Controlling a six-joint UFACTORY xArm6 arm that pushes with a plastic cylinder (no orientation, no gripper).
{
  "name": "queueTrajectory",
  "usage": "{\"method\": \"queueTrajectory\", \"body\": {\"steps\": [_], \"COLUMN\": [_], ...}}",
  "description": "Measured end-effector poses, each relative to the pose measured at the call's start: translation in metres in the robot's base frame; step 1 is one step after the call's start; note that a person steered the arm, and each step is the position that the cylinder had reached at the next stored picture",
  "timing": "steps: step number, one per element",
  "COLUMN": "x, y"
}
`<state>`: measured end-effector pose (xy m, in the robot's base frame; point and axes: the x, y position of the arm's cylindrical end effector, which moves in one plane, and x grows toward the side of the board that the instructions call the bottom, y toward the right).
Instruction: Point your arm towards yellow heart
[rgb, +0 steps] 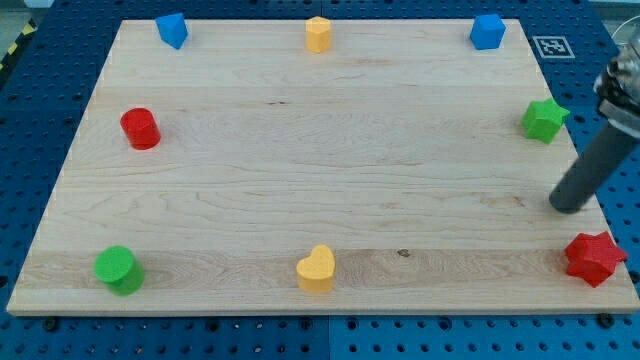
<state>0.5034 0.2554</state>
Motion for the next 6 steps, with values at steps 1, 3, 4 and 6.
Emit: {"method": "queueTrajectory", "body": {"steps": [1,3,4,6], "x": [-0.019,-0.019,0.006,0.111], "y": [-0.033,-0.205,-0.261,-0.302]}}
